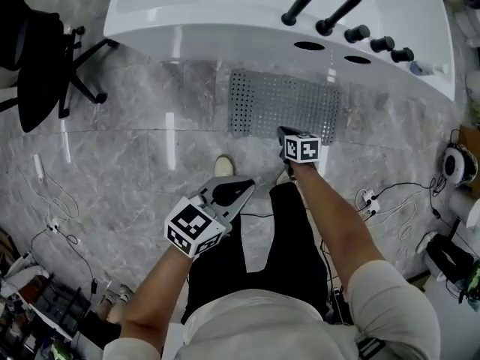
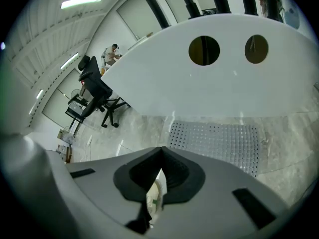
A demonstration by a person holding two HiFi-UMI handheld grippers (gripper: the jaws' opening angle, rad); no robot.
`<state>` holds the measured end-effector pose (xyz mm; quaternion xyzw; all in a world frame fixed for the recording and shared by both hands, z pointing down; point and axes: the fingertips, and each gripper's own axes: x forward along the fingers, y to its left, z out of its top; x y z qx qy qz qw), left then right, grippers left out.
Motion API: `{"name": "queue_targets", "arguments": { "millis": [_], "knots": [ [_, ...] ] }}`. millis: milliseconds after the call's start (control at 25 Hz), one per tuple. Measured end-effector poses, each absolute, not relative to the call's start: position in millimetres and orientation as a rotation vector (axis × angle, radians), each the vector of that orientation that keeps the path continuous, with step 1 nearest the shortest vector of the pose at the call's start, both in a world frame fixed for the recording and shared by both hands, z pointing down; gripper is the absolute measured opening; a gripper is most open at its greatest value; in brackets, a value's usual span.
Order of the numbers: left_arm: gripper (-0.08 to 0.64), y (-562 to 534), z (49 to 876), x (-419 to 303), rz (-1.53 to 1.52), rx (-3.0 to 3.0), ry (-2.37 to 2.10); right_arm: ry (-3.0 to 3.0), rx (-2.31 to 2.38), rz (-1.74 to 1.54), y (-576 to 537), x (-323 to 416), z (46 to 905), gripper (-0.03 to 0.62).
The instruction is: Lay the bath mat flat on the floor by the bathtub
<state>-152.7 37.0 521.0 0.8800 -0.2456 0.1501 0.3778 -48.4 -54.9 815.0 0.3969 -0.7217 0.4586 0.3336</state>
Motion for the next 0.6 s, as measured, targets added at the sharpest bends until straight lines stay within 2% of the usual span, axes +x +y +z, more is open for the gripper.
{"name": "queue_targets", "arguments": {
  "millis": [600],
  "knots": [
    [0.018,46.2,414.8,-129.7,0.61,2.468,-0.407,-1.975,1.052,1.078,27.4,-4.4,612.2,0.008]
  ]
}}
